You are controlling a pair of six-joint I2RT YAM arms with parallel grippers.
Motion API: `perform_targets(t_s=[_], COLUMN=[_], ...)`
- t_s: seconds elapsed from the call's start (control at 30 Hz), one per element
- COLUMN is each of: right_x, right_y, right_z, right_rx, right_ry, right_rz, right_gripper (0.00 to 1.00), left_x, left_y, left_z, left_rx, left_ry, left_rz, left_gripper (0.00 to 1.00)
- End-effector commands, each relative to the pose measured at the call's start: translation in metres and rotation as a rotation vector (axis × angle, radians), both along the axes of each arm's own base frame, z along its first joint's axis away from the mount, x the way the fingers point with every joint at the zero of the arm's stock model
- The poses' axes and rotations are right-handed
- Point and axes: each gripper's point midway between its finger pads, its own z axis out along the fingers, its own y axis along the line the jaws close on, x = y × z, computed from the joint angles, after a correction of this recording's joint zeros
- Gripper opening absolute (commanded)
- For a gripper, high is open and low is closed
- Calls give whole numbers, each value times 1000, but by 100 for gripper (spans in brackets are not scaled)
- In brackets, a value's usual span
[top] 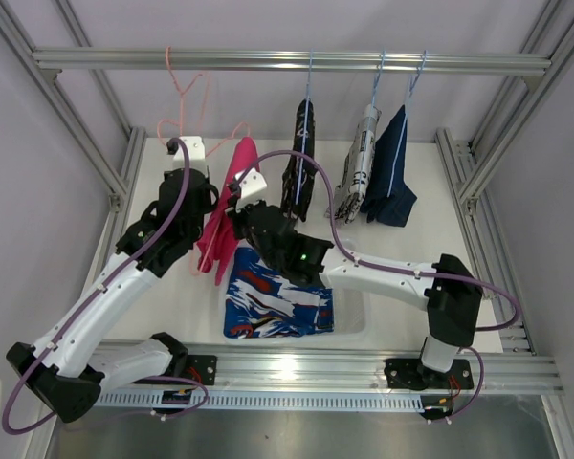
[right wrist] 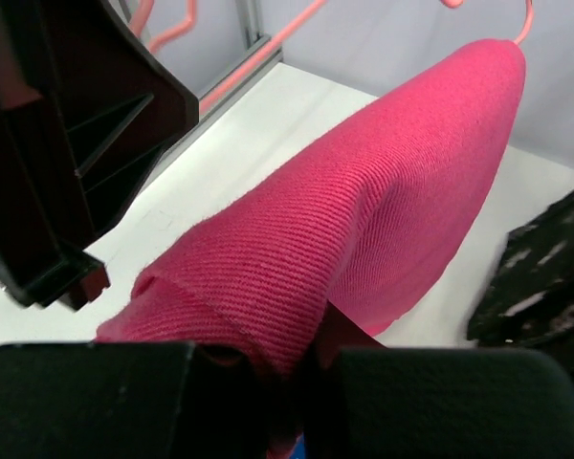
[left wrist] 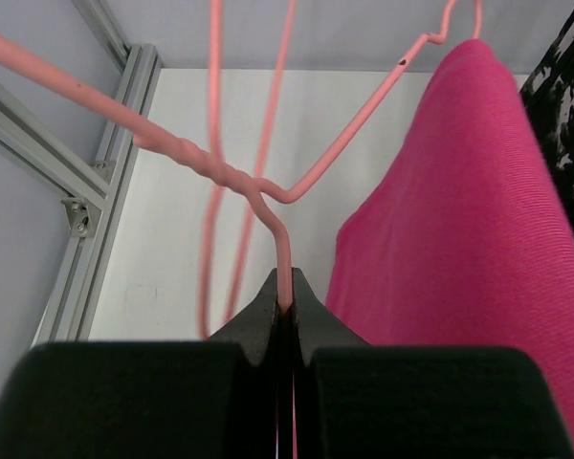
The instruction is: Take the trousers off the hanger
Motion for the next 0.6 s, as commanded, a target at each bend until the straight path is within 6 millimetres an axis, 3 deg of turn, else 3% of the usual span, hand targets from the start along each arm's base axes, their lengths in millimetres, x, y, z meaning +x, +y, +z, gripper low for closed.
perform_targets(t_s=[0.0, 0.2, 0.57], right_x=[-7, -9, -11], right_y=[-37, -59, -74], right_z=[128, 158, 196], right_rx=[234, 216, 224], right_ry=[-156, -191, -218], right_rz=[-52, -79, -79], right_gripper=[0, 0, 0], left_x=[5, 7, 12], left_y=[4, 3, -9], left_z=[22, 20, 12], left_rx=[-41, -43, -47], left_ry=[-66, -55, -39], left_rz=[26, 15, -36], left_gripper=[1, 1, 0])
